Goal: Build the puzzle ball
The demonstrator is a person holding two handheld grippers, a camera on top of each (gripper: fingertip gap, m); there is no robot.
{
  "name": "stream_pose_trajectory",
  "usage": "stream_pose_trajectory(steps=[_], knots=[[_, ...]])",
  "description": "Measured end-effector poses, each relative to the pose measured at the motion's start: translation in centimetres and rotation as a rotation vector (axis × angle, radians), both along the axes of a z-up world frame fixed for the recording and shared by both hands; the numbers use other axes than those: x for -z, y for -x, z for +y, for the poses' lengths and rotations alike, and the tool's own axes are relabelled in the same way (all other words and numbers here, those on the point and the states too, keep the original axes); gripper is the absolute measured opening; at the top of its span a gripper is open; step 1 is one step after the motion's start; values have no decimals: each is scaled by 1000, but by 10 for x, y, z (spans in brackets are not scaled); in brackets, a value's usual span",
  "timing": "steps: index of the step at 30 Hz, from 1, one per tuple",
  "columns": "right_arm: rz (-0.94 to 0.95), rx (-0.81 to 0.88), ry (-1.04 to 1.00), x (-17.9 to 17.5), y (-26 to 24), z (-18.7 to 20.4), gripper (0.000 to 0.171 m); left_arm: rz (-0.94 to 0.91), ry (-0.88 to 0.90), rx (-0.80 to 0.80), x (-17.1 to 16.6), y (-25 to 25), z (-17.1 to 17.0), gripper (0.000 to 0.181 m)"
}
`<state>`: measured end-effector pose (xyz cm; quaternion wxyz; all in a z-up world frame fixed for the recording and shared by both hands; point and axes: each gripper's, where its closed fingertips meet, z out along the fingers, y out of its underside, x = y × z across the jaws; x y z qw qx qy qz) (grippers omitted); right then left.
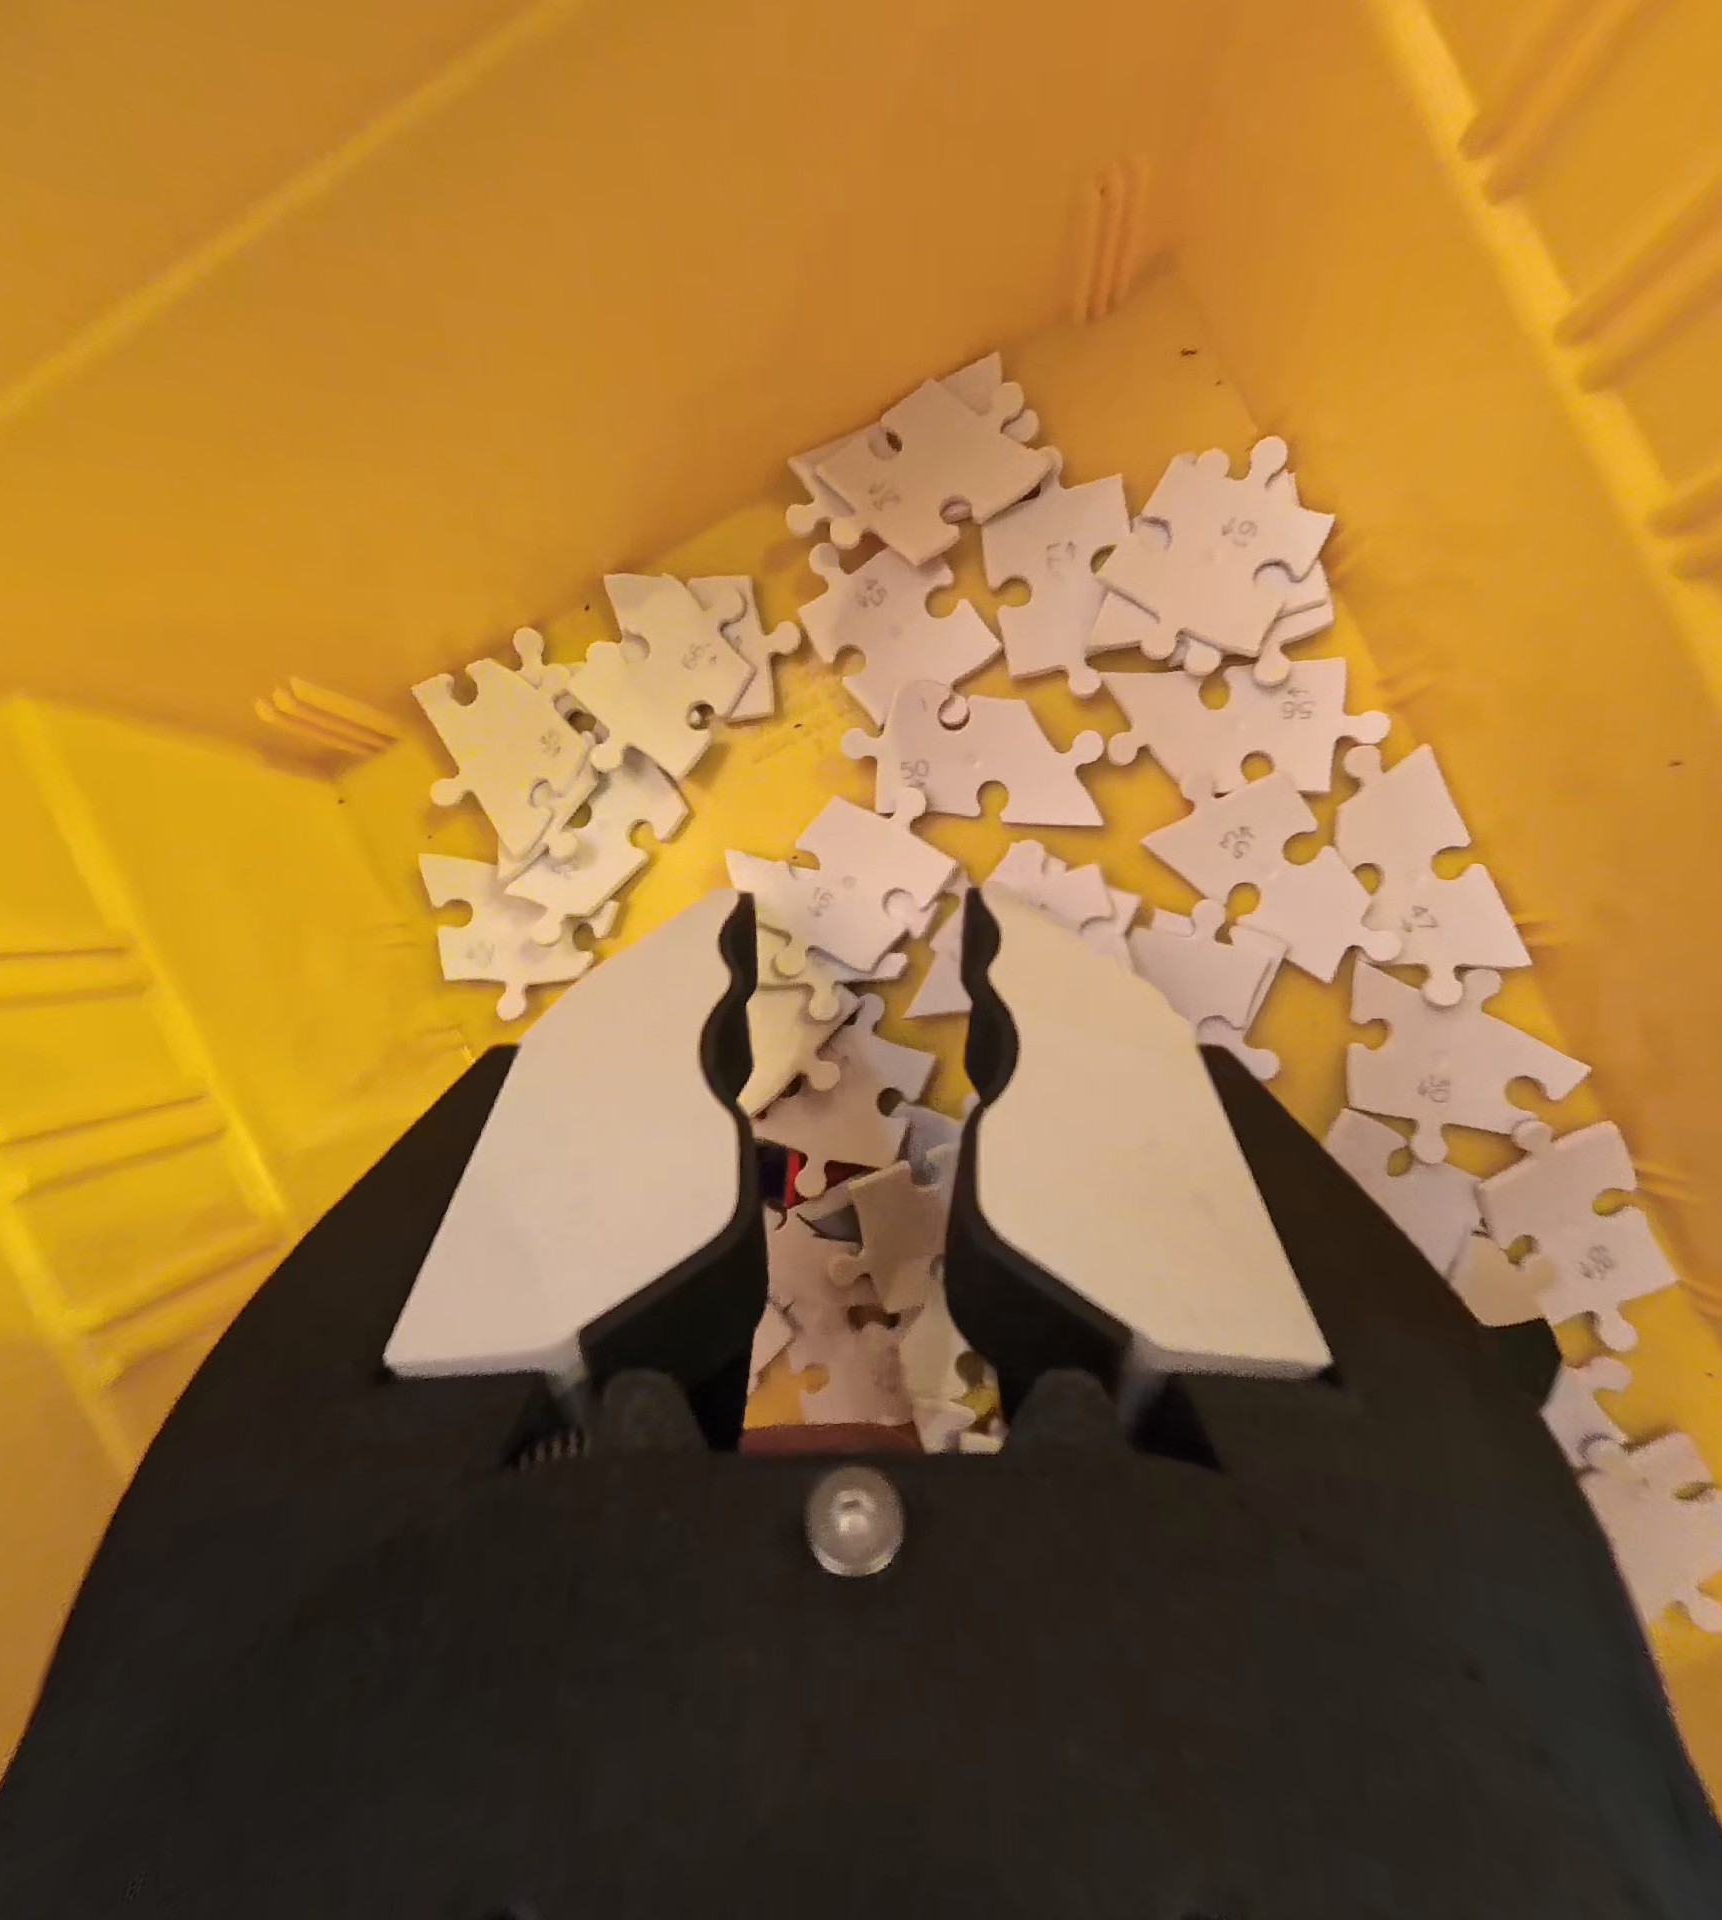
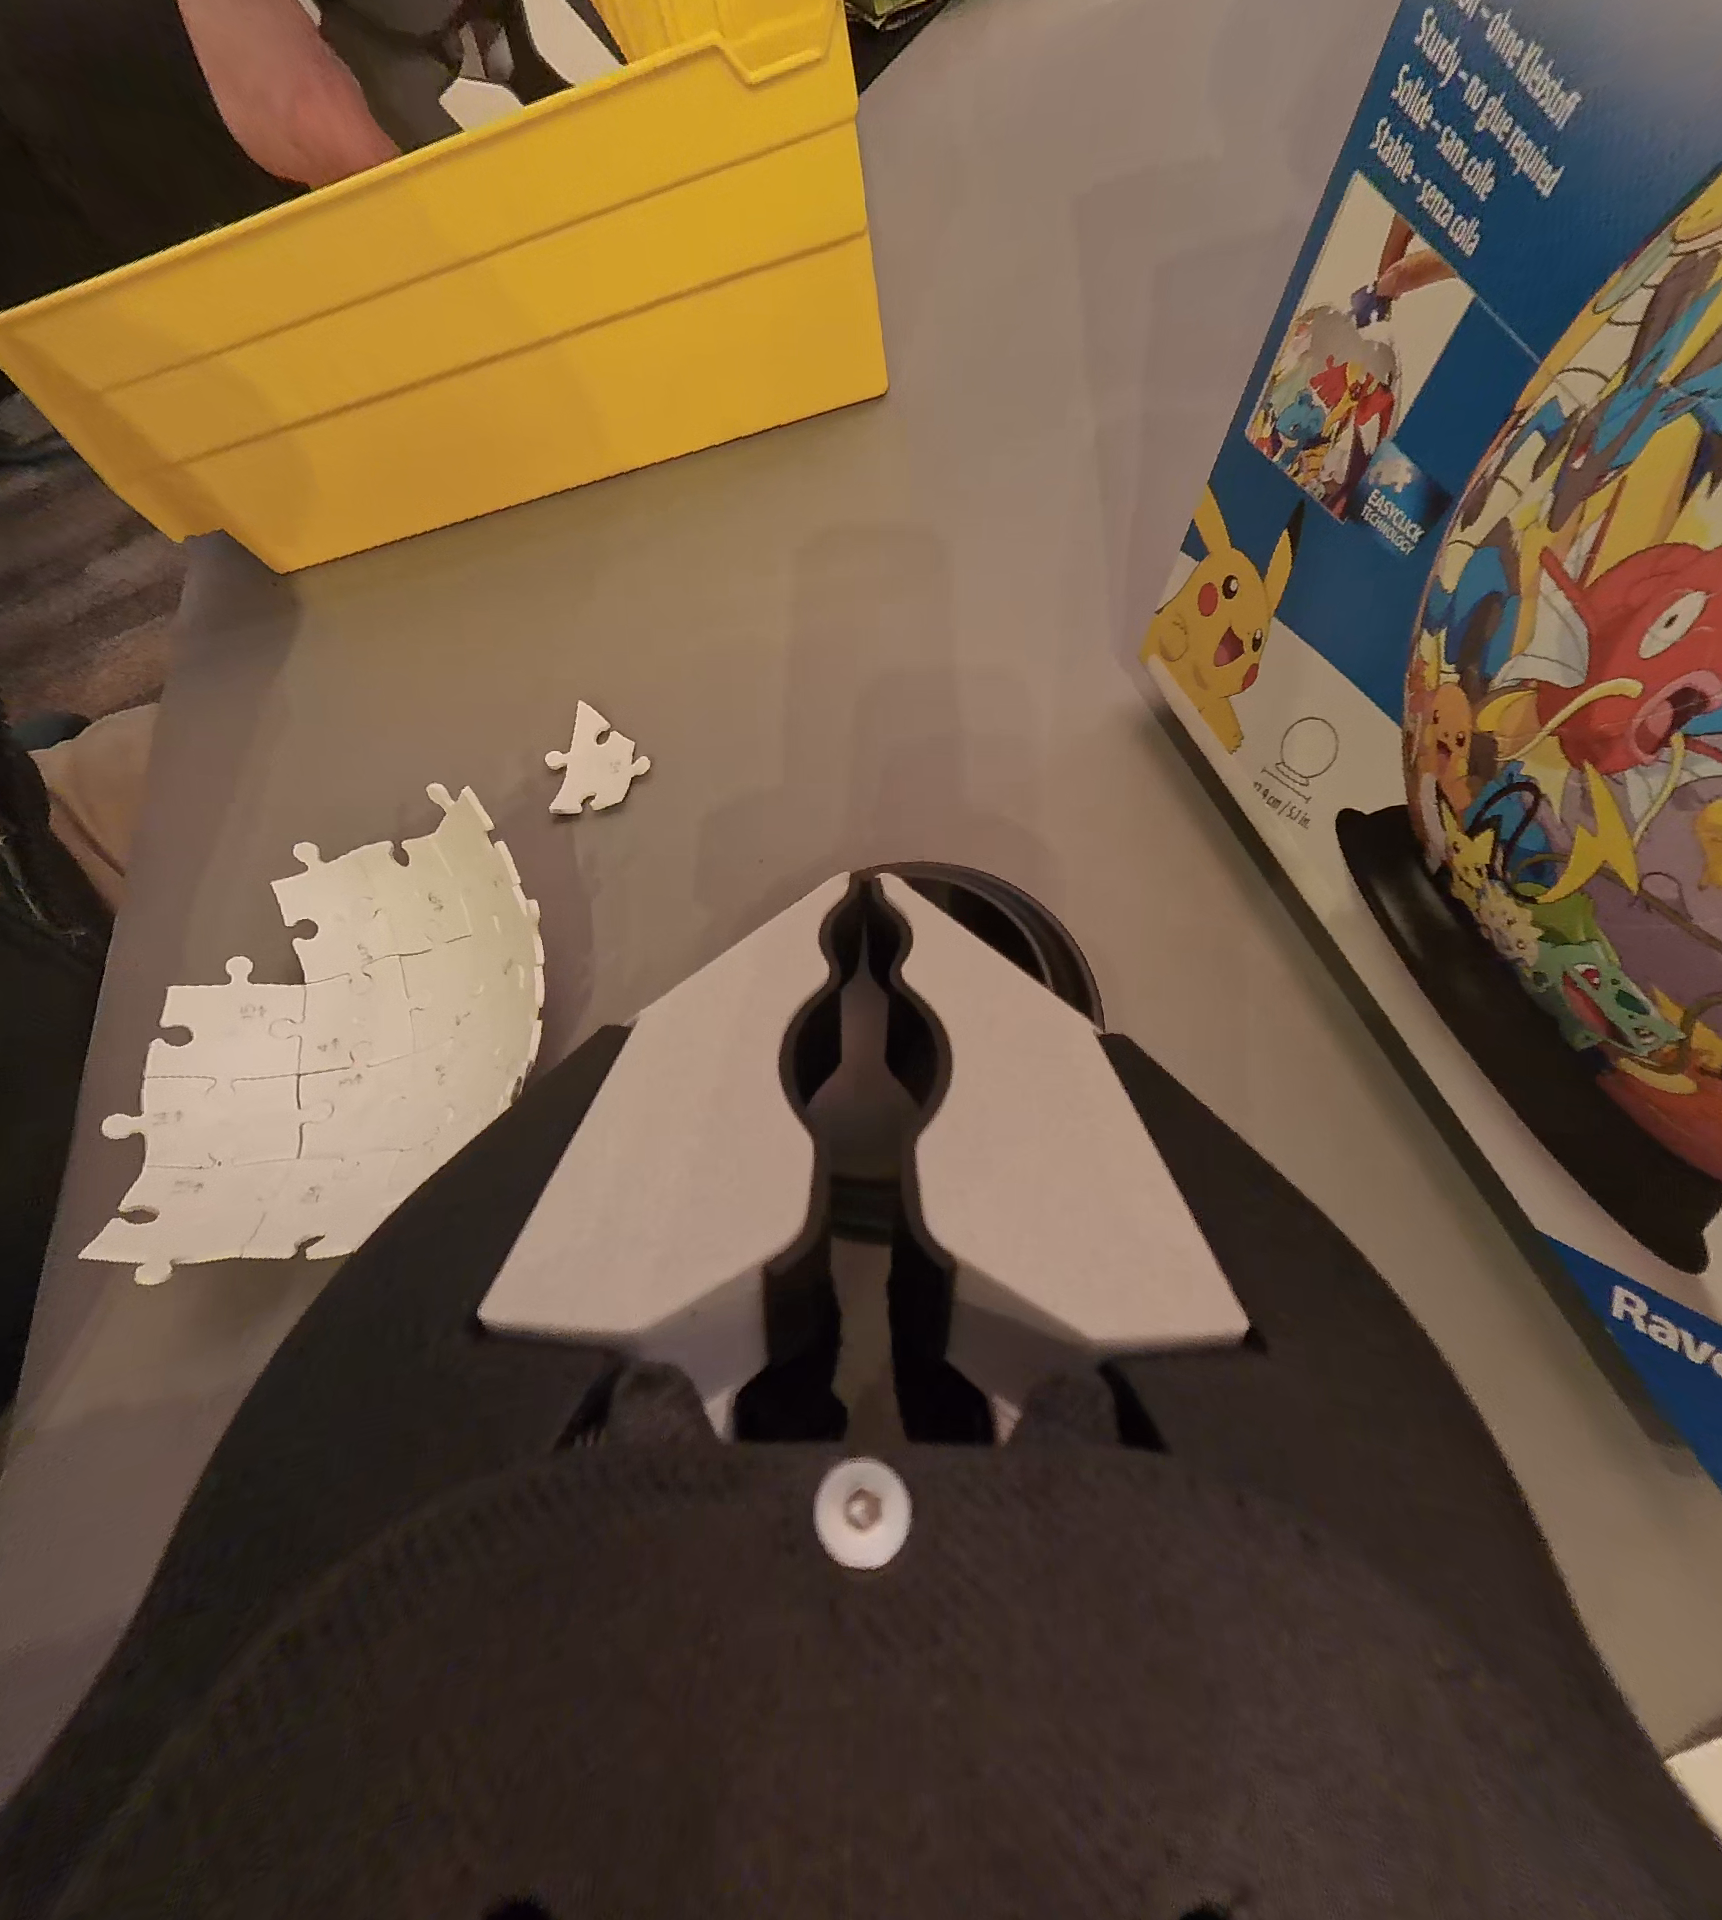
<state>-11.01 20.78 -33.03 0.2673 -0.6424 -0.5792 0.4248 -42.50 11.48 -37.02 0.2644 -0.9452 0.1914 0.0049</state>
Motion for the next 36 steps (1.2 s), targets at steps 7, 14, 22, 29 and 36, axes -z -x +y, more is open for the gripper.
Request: stream_pose_trajectory(steps=[7,14,22,29,36], knots=[[1,3,0,-1,-1,1,0,-81,7,-9,2,-5,7,45],[4,4,-1,-2,-1,1,0,-57,15,-38,4,-1,8,24],[5,4,-1,-2,-1,1,0,-28,-17,-42,-3,1,-2,23],[8,2,-4,-4,0,1,0,-6,-67,-29,-18,-4,-9,23],[15,-1,-16,-10,1,0,0,-44,-189,17,-75,-37,-1,23]])
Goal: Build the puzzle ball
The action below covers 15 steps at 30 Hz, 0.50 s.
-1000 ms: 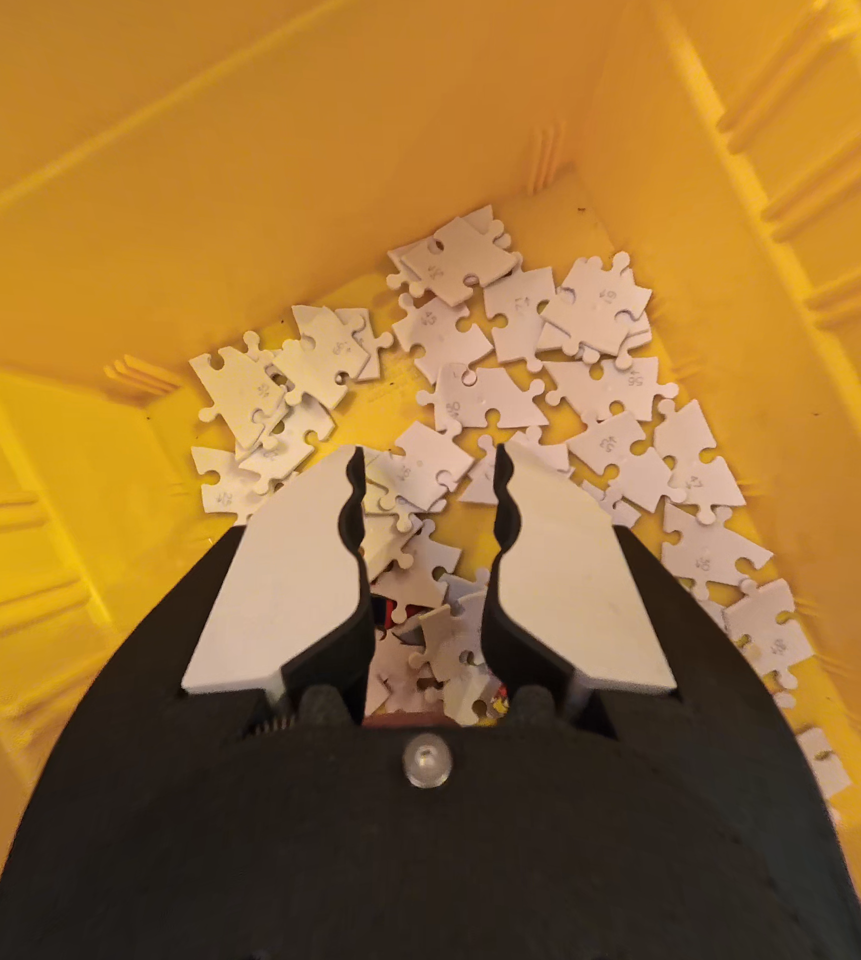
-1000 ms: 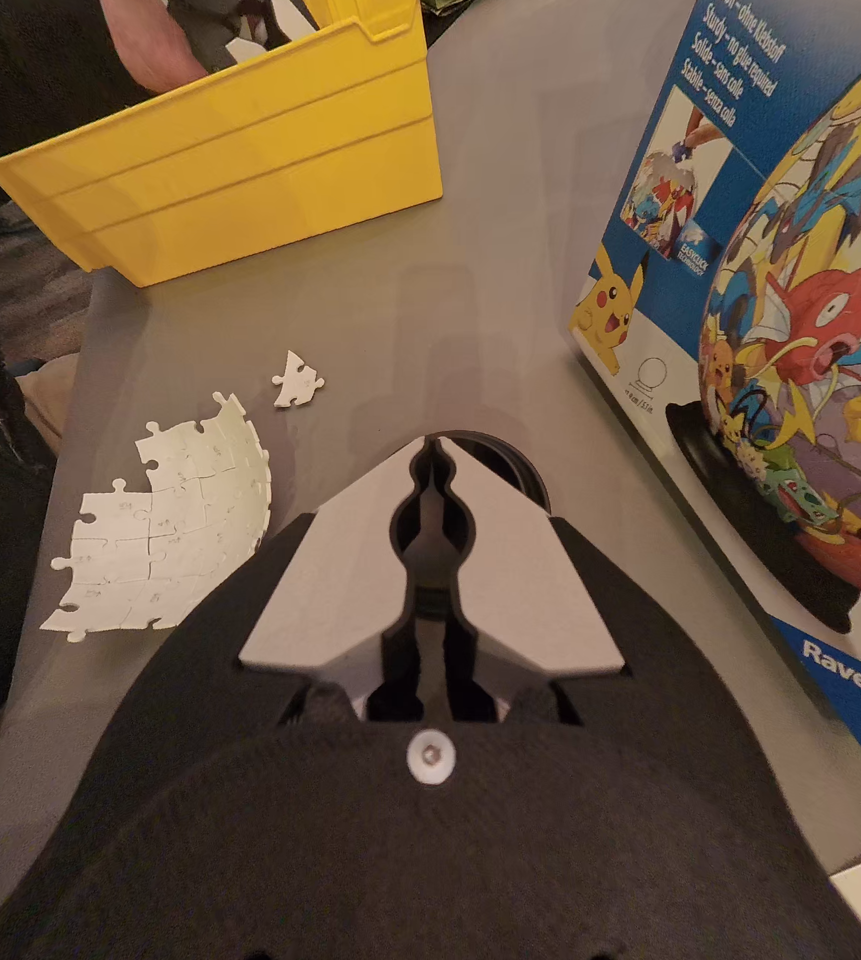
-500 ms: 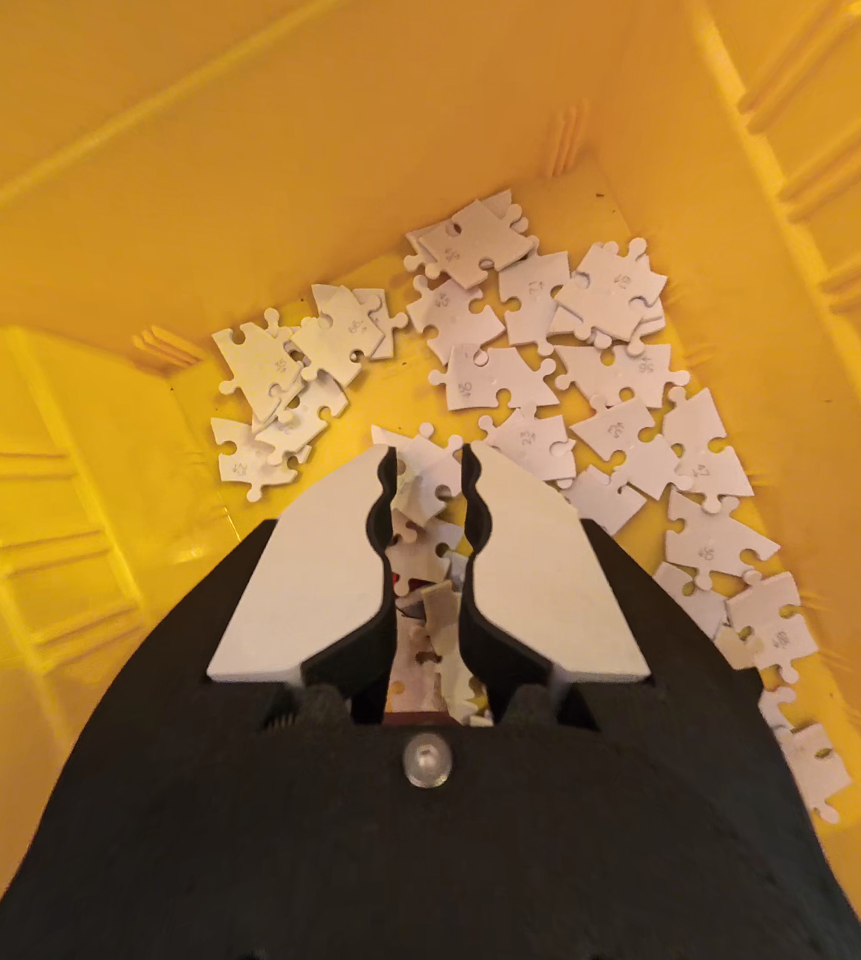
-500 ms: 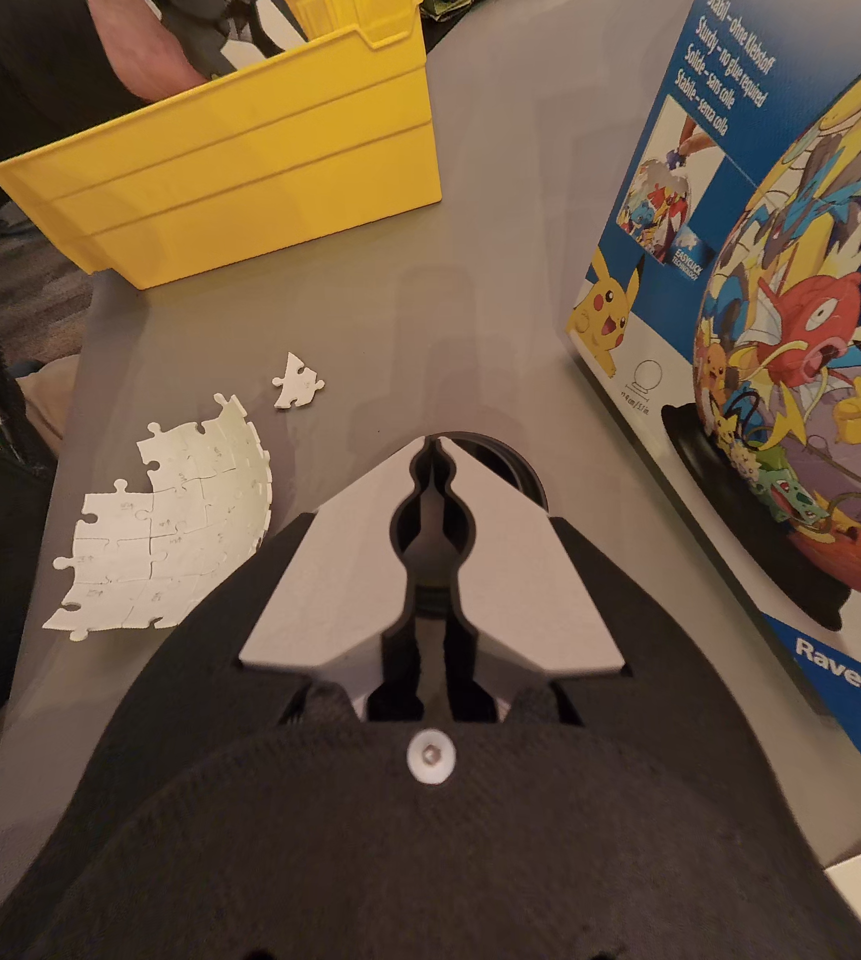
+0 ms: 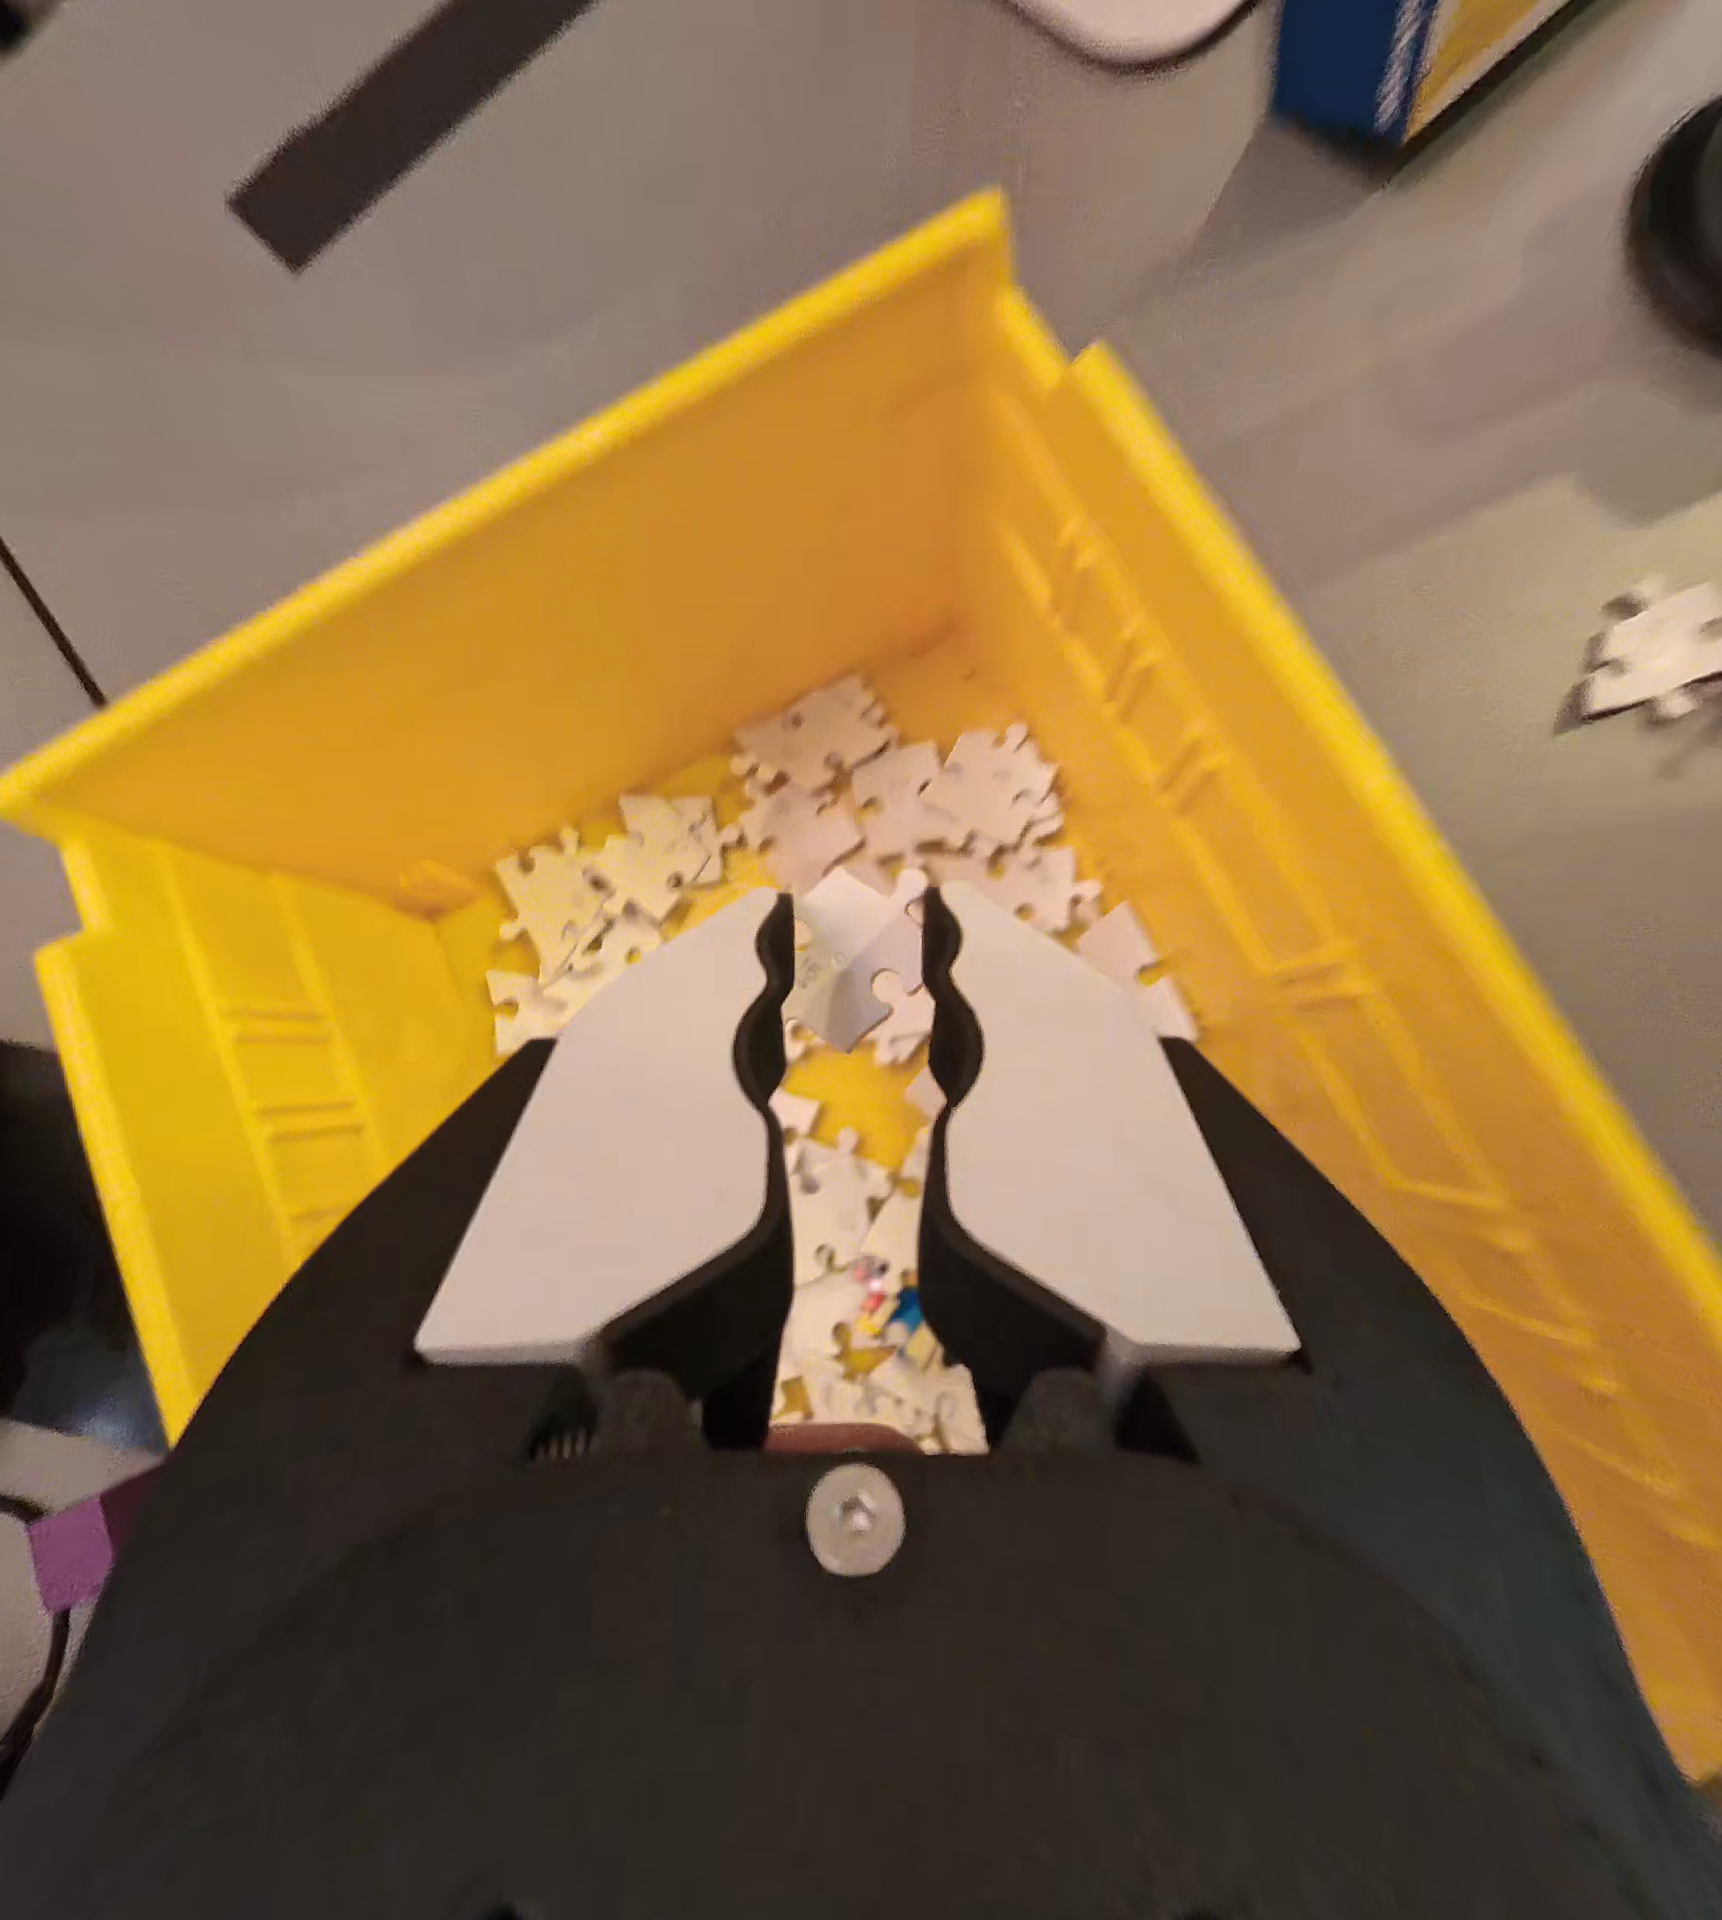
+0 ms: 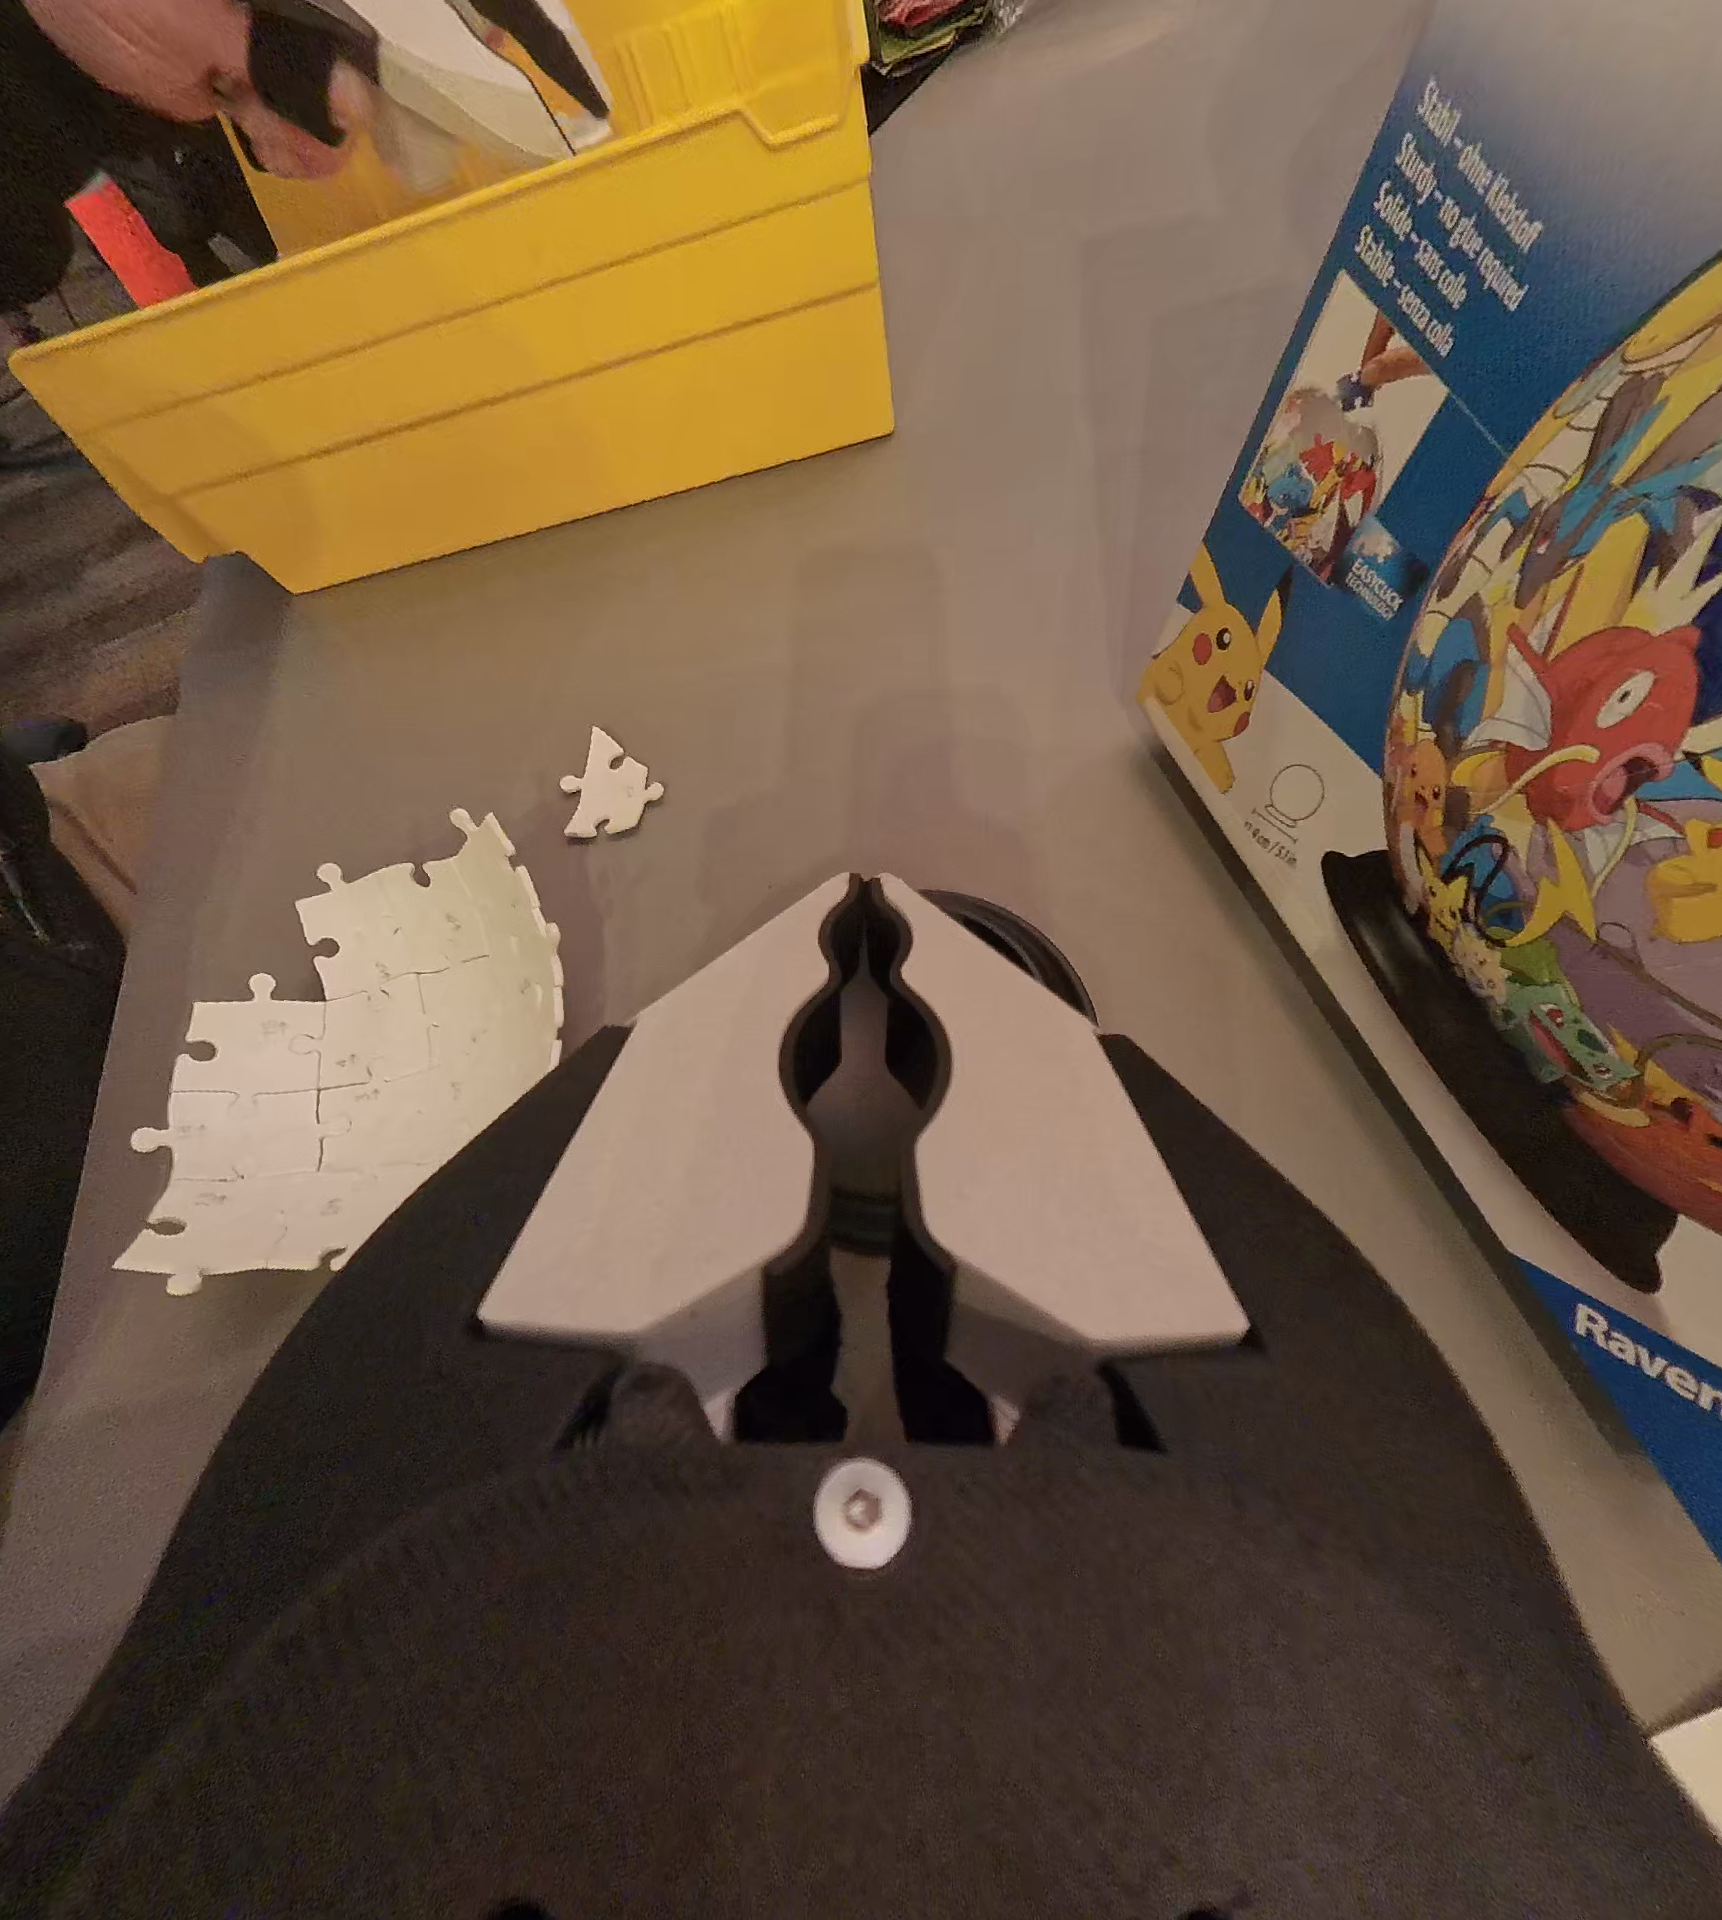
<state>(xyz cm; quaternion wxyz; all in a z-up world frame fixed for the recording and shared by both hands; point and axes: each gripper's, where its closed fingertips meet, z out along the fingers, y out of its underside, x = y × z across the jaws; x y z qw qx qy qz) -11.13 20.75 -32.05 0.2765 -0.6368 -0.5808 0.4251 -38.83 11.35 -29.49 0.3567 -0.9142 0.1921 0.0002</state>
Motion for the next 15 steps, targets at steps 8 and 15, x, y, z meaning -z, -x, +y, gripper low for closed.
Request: stream_pose_trajectory(steps=[8,15], knots=[[20,7,-18,-12,-2,2,0,-29,-106,134,-59,-81,14,23],[36,10,-40,-27,-7,3,0,-80,-106,264,-63,-163,18,23]])
